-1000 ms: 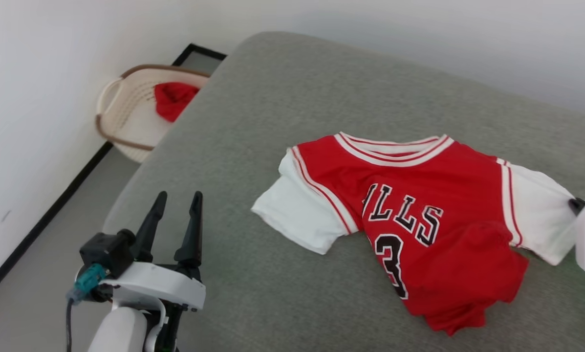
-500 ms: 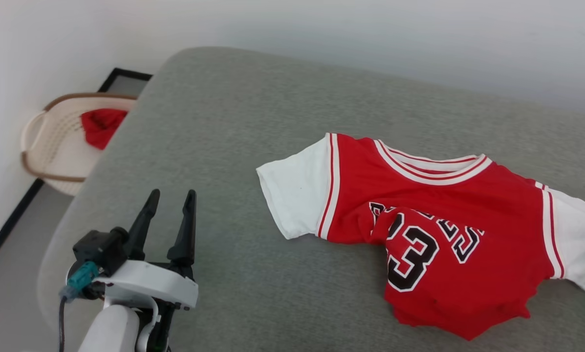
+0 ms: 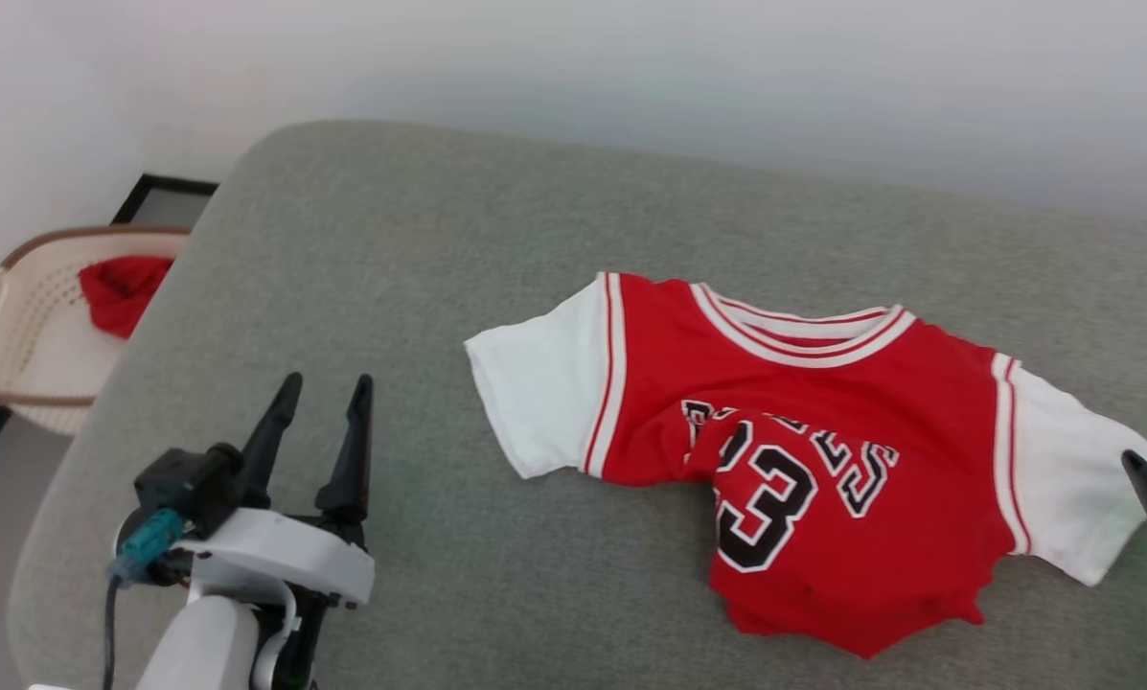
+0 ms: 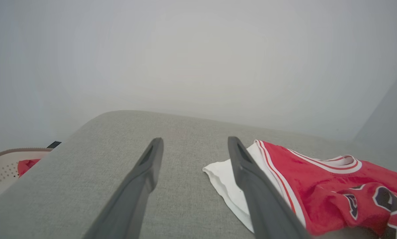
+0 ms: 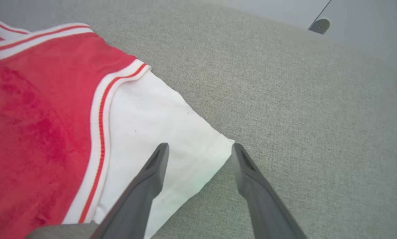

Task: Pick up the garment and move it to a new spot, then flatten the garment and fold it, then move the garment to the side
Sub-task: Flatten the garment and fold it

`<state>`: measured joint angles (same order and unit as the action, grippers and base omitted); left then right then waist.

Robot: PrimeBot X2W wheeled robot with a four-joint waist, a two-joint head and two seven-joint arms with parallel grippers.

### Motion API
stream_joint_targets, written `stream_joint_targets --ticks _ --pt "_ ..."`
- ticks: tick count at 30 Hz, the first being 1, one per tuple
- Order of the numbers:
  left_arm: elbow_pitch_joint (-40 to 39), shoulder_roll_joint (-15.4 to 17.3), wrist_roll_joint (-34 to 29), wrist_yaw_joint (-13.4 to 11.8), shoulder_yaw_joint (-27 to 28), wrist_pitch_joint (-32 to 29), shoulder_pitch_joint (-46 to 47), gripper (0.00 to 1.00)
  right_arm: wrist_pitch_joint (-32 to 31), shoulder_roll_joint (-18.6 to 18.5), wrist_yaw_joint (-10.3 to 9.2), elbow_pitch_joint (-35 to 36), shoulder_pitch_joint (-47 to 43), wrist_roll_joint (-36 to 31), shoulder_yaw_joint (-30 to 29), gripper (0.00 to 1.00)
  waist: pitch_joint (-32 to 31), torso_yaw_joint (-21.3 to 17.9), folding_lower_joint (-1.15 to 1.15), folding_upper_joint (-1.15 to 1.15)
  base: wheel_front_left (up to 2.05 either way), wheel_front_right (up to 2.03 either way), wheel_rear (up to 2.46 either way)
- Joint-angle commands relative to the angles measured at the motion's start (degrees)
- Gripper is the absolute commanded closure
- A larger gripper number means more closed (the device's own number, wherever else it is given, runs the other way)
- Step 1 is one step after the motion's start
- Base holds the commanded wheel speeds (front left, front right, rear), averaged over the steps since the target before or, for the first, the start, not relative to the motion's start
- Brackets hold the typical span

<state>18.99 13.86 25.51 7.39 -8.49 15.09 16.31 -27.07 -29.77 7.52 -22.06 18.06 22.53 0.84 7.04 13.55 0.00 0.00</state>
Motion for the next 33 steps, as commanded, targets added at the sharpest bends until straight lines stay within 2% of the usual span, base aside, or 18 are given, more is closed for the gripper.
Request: stream_joint_targets --ticks 1,6,9,21,27,33 --pt "-0.2 0.4 0.1 0.2 0.3 0.0 -0.6 0.00 0.9 0.3 -0.06 0.5 -0.1 0.1 0.1 0.00 -1.3 -1.6 0.00 0.00 0.00 0.00 0.00" --pt "-0.1 1.5 -0.1 0.2 1.0 0.0 -1.7 0.00 5.9 1.0 -0.06 3.9 -2.0 -0.3 0.0 0.00 -3.0 -4.1 0.00 0.00 0.00 0.00 0.00" --pt "0.0 2.6 0.7 0.2 1.0 0.0 -2.1 0.00 11.1 2.1 -0.06 6.7 -3.4 -1.1 -0.3 0.00 -3.9 -5.9 0.00 0.00 0.00 0.00 0.00" --pt "-2.3 7.8 3.1 0.2 0.2 -6.7 1.5 0.00 32.6 12.2 -0.07 17.4 -11.8 -8.7 -4.5 0.00 -4.4 -12.3 0.00 0.00 0.00 0.00 0.00" --pt "-1.7 11.2 6.9 0.2 -1.1 -14.5 6.1 0.00 36.3 17.6 -0.06 21.7 -14.1 -11.9 -6.7 0.00 -1.9 -15.3 0.00 0.00 0.00 0.00 0.00" --pt "2.3 15.1 13.2 0.1 -4.4 -28.3 13.3 0.00 37.2 19.1 -0.06 22.8 -12.8 -11.6 -6.3 0.00 2.1 -17.9 0.00 0.00 0.00 0.00 0.00"
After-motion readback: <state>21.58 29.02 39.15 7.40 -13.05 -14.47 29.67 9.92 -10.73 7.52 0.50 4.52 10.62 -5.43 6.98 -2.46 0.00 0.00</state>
